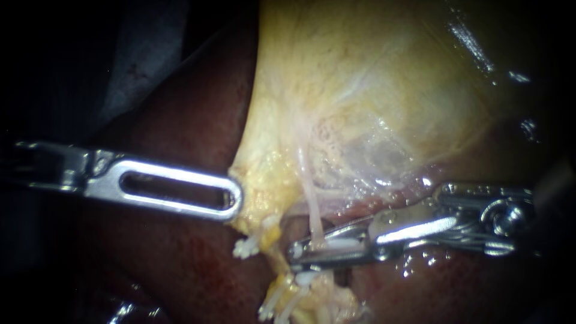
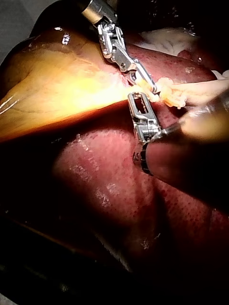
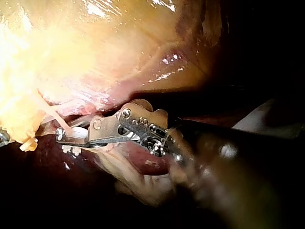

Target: Going back second clip right tube

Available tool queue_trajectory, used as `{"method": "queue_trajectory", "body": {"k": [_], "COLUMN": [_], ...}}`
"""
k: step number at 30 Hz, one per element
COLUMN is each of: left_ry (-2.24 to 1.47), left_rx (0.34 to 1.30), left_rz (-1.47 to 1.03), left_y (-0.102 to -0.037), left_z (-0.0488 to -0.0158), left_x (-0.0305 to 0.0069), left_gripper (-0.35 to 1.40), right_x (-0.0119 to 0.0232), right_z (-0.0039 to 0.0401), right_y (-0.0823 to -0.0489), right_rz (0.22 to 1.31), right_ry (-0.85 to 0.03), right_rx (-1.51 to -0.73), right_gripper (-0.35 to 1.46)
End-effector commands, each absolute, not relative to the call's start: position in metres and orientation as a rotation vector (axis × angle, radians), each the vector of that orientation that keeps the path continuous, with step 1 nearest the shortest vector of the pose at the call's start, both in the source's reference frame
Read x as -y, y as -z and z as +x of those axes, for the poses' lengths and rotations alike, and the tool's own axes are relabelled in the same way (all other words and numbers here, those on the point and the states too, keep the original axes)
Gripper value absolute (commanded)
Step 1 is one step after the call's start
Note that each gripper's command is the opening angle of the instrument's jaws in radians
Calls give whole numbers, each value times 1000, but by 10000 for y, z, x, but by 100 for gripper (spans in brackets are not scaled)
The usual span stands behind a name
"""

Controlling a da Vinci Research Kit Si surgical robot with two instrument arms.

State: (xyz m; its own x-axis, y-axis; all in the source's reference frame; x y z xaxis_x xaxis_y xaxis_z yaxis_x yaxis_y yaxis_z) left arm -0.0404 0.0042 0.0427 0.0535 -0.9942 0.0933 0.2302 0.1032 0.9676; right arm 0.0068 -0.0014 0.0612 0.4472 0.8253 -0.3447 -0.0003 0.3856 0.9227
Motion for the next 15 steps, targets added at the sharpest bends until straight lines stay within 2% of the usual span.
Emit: {"method": "queue_trajectory", "body": {"k": [1,12,15], "left_ry": [1208,1209,1209], "left_rx": [1051,1051,1051], "left_rz": [985,984,984], "left_y": [-426,-426,-426], "left_z": [-404,-404,-404], "left_x": [-42,-42,-42], "left_gripper": [-35,-35,-35], "right_x": [14,14,15], "right_z": [68,68,68], "right_y": [-613,-613,-612], "right_rz": [1047,1047,1047], "right_ry": [-647,-646,-646], "right_rx": [-972,-972,-972], "right_gripper": [-35,-35,3]}}
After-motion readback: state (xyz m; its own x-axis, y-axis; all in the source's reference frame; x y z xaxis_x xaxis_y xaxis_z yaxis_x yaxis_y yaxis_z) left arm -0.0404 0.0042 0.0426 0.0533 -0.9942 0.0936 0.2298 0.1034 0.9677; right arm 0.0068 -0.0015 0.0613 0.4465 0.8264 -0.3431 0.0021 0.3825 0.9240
